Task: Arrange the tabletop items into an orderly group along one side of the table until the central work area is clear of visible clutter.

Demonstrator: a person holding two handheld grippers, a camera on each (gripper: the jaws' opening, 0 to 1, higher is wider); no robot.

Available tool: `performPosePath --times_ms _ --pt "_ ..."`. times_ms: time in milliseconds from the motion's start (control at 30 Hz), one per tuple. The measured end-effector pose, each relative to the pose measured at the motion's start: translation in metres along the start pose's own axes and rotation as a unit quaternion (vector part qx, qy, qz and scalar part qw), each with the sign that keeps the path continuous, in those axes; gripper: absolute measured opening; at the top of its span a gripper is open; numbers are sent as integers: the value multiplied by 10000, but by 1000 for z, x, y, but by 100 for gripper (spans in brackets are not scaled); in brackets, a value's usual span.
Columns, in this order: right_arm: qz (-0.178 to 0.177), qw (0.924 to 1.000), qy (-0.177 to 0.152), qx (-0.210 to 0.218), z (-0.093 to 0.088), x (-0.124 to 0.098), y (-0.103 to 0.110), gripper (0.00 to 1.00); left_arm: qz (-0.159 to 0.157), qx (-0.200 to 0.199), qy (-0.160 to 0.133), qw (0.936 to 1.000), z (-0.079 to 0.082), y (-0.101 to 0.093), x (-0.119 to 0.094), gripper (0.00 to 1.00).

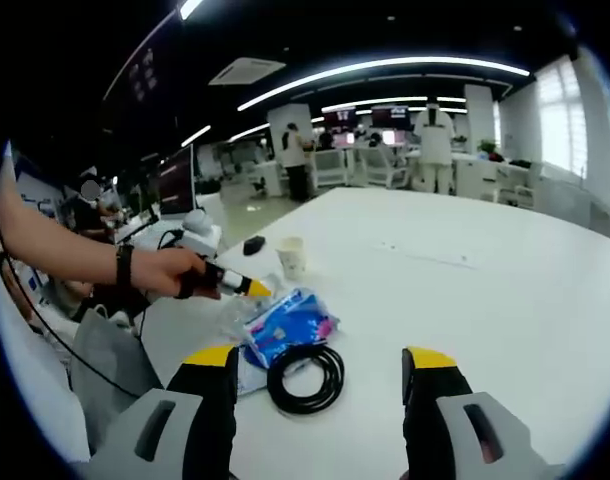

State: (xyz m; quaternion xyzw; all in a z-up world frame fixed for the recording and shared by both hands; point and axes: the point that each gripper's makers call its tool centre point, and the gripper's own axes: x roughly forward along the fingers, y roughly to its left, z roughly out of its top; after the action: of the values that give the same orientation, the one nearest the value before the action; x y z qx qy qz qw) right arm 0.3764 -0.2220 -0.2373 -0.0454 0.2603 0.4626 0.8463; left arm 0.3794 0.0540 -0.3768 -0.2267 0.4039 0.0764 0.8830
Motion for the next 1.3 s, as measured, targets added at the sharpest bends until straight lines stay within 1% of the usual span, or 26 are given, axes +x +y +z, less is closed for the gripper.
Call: performPosePath --times_ms 100,167,200,233,267,300,333,433,467,500,600,700,800,933,1200,1300 --pt "7 10000 28 15 -1 0 0 68 68 67 42 9999 -2 1 0 52" --pt "4 10000 37 35 -2 -1 0 68 150 318 57 9994 -2 1 0 51" --pt "4 10000 46 42 -2 -1 0 68 188 508 90 9985 -4 1 0 50" --pt "2 10000 55 48 -3 -1 0 68 177 632 117 9978 -5 1 1 46" --pt "2 10000 67 58 -4 -1 0 68 99 554 45 9984 -4 -4 1 45" --pt "-4 9999 77 67 -5 -1 -1 68 145 583 69 9982 -5 -2 0 44" --pt "-8 9999 83 77 -6 -1 -1 68 188 659 25 9976 -3 -1 -3 43" --pt "-17 9999 54 122 -5 -1 0 67 229 731 49 9970 -3 3 -5 39" --pt "-16 9999 50 120 -5 0 -1 67 245 825 68 9963 -3 5 -7 39" --pt "-14 9999 53 117 -5 0 -1 67 254 866 121 9958 -3 9 -5 39" --pt "1 9999 49 119 -6 2 0 67 269 984 205 9946 -6 16 -8 38" --pt "12 9999 39 104 -4 4 2 67 247 1061 299 9936 -8 24 -6 38" --pt "37 9999 10 98 -2 6 3 67 277 1240 396 9911 -12 32 -7 38" --pt "76 9999 6 71 -2 8 5 67 291 1228 452 9910 -18 43 -11 38" --pt "124 9999 9 51 -2 10 14 67 321 1233 506 9906 -37 56 -27 38" --pt "127 9999 4 49 -1 9 16 67 300 1177 487 9914 -44 60 -34 38"
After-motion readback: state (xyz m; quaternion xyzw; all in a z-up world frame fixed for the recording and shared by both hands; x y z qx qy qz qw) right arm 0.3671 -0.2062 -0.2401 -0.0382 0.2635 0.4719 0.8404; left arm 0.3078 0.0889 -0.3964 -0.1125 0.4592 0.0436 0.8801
